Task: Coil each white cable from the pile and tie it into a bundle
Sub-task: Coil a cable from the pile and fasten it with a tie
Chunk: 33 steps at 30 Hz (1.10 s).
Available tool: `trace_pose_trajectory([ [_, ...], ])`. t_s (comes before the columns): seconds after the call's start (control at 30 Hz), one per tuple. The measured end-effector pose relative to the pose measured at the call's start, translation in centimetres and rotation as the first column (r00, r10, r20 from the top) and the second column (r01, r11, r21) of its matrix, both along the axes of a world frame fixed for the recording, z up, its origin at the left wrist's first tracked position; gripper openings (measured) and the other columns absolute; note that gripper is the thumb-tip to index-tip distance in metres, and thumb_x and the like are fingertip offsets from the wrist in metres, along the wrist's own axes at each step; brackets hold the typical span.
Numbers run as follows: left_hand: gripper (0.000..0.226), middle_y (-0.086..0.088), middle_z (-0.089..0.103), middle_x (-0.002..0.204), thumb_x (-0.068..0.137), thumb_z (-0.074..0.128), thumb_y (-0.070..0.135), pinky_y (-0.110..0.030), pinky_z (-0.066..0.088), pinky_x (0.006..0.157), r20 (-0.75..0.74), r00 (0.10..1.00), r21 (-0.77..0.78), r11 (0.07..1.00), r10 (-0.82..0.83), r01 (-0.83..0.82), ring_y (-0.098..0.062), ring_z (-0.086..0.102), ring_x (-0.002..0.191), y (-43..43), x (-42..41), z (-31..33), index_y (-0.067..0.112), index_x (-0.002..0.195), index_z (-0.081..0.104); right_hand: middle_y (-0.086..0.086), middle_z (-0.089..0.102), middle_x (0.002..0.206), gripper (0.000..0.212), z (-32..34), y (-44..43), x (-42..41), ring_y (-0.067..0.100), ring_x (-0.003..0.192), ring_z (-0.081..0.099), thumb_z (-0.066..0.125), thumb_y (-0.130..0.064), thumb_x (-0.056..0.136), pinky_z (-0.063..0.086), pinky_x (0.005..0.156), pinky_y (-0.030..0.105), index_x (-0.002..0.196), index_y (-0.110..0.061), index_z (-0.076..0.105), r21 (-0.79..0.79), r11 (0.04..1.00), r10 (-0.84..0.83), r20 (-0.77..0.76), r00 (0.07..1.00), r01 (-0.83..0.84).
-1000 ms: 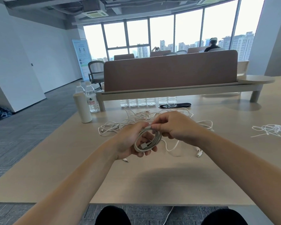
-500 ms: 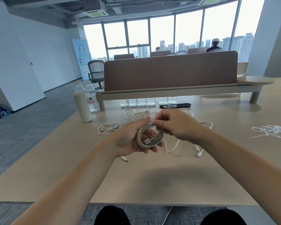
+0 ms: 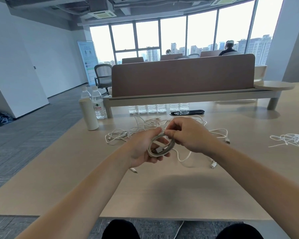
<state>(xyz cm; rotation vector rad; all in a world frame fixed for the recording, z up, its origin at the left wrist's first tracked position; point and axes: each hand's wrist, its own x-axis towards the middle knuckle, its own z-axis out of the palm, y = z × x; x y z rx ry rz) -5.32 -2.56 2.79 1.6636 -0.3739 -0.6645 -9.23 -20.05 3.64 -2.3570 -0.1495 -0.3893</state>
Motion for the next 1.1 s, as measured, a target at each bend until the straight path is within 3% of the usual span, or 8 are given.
trace_pose_trajectory([
  [0.17,0.047,-0.021,0.069,0.077,0.103,0.039,0.044,-0.024,0.032,0.046,0.091,0.993,0.005,0.997,0.071,-0.072,-0.023,0.052,0.054,-2.2,0.3,-0.4,0.004,0.101,0.064,0.004,0.068,0.069,0.013,-0.2,-1.6,-0.5,0.007,0.048,0.050,0.071,-0.022,0.092,0.042,0.049,0.019,0.090,-0.010,0.071,0.288,0.958,0.017,-0.039,0.999,-0.005],
  [0.3,0.047,-0.024,0.067,0.075,0.103,0.040,0.044,-0.025,0.027,0.046,0.057,0.998,-0.030,0.999,0.037,-0.036,-0.025,0.050,0.054,-4.6,0.8,-0.8,0.003,0.098,0.062,0.006,0.059,0.062,0.020,-0.7,-4.3,-0.7,0.017,0.048,0.046,0.067,-0.024,0.095,0.038,0.051,0.028,0.081,-0.009,0.071,0.462,0.884,-0.055,-0.044,0.998,0.069],
  [0.47,0.052,-0.025,0.068,0.078,0.104,0.039,0.044,-0.024,0.030,0.044,0.003,1.000,-0.044,0.999,-0.016,0.016,-0.025,0.050,0.054,-9.2,1.6,-1.7,-0.001,0.102,0.063,-0.005,0.054,0.048,0.026,-1.8,-8.4,-1.4,0.010,0.041,0.047,0.063,-0.024,0.097,0.039,0.046,0.019,0.080,-0.005,0.068,0.375,0.893,-0.244,-0.062,0.968,0.249],
  [0.6,0.052,-0.024,0.068,0.077,0.103,0.041,0.047,-0.023,0.030,0.044,-0.012,0.998,-0.047,0.997,-0.069,0.068,-0.024,0.051,0.053,-14.7,1.9,-1.9,0.000,0.098,0.062,0.015,0.069,0.068,0.031,-2.6,-13.2,-2.1,0.018,0.051,0.051,0.061,-0.031,0.097,0.041,0.056,0.029,0.075,-0.010,0.069,0.406,0.856,-0.321,-0.070,0.945,0.320],
  [0.67,0.052,-0.024,0.068,0.076,0.103,0.042,0.048,-0.023,0.029,0.044,-0.013,0.996,-0.055,0.995,-0.086,0.086,-0.024,0.051,0.052,-17.8,1.9,-2.1,0.001,0.093,0.061,0.014,0.073,0.079,0.032,-3.0,-16.2,-2.7,0.017,0.051,0.054,0.059,-0.029,0.098,0.043,0.057,0.029,0.075,-0.010,0.069,0.412,0.830,-0.382,-0.075,0.921,0.377],
  [0.83,0.049,-0.027,0.068,0.078,0.104,0.039,0.044,-0.024,0.028,0.044,-0.015,0.986,-0.047,0.986,-0.164,0.163,-0.025,0.050,0.052,-25.1,1.4,-2.6,0.001,0.093,0.058,0.007,0.074,0.075,0.027,-4.3,-23.9,-4.6,0.013,0.052,0.054,0.058,-0.024,0.096,0.041,0.049,0.023,0.077,-0.008,0.070,0.339,0.743,-0.572,-0.125,0.810,0.577],
  [1.0,0.050,-0.031,0.067,0.079,0.105,0.037,0.042,-0.025,0.028,0.044,-0.050,0.975,-0.067,0.975,-0.217,0.213,-0.026,0.051,0.055,-29.9,0.8,-3.5,-0.003,0.099,0.057,-0.009,0.059,0.046,0.030,-6.7,-30.4,-5.6,0.011,0.048,0.050,0.064,-0.015,0.089,0.040,0.056,0.027,0.059,-0.018,0.064,0.274,0.628,-0.716,-0.163,0.679,0.728],
  [1.1,0.048,-0.031,0.066,0.076,0.105,0.037,0.040,-0.025,0.025,0.043,-0.070,0.968,-0.065,0.969,-0.243,0.239,-0.026,0.049,0.053,-32.4,0.4,-3.8,-0.004,0.100,0.056,-0.006,0.060,0.055,0.027,-7.8,-33.5,-6.4,0.018,0.057,0.056,0.065,-0.019,0.086,0.048,0.063,0.033,0.060,-0.022,0.063,0.126,0.592,-0.780,-0.161,0.605,0.796],
])
